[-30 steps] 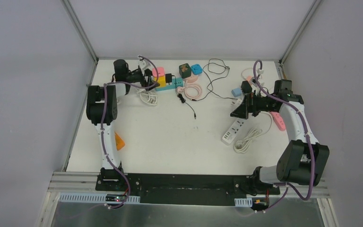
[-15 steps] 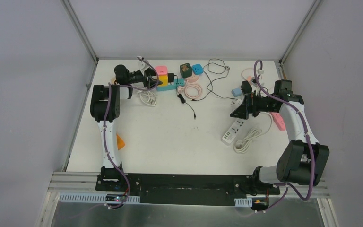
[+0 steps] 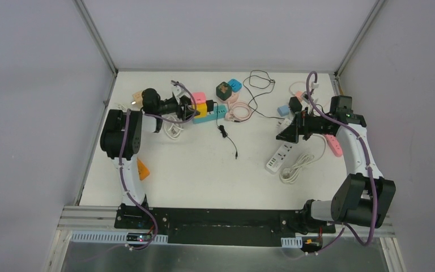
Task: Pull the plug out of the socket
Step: Move the socket to the center of the board.
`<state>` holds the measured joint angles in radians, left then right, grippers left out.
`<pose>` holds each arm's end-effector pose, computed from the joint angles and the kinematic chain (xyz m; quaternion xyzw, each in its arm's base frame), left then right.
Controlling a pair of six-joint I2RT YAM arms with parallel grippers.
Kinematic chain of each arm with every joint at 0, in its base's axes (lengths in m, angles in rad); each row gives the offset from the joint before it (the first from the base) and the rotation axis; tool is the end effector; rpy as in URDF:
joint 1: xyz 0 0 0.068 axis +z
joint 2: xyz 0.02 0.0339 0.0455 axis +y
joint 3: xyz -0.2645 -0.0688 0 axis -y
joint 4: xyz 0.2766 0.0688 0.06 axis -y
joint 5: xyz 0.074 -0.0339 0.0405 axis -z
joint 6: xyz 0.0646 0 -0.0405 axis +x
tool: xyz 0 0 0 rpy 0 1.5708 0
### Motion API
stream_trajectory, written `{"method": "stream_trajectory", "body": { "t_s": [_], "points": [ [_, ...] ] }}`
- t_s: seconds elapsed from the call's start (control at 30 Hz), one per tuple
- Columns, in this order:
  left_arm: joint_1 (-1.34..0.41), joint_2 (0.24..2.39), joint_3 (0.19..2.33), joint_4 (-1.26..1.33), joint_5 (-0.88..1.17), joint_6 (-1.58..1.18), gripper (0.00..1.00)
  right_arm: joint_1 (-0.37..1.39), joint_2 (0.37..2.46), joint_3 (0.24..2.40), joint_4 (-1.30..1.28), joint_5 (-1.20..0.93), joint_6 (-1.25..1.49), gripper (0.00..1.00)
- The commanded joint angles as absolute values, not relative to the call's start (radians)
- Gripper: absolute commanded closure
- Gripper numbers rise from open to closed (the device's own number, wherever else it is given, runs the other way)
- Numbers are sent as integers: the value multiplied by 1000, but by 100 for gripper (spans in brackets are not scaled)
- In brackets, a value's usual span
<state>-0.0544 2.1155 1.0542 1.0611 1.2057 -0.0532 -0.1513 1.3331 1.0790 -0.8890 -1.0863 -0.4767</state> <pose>0.4375 -0.0843 0.1275 0.4012 0.5823 -0.4317 0.5600 0.2891 0.0138 0.2644 -0.2437 0.8078 0.4243 0.3288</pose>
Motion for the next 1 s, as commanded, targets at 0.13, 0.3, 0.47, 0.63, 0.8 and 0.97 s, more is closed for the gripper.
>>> {"method": "stream_trajectory", "body": {
  "t_s": [0.13,0.3,0.47,0.63,0.8,0.97],
  "points": [
    [-244,1730,968,298,960,502,81,-158,1298,1130,-881,-1099,-457,0],
    [-319,1631,822,377,901,467,81,-155,1297,1129,-878,-1104,-448,0],
    [-420,1550,666,496,819,416,81,-147,1302,1126,-875,-1100,-444,0],
    [-544,1474,580,516,711,394,81,-129,1310,1124,-876,-1074,-446,0],
    [-653,1435,494,583,613,334,81,-80,1328,1125,-884,-1052,-459,0],
    [-729,1481,433,687,578,284,81,-3,1357,1124,-886,-1025,-477,0]
  ]
}}
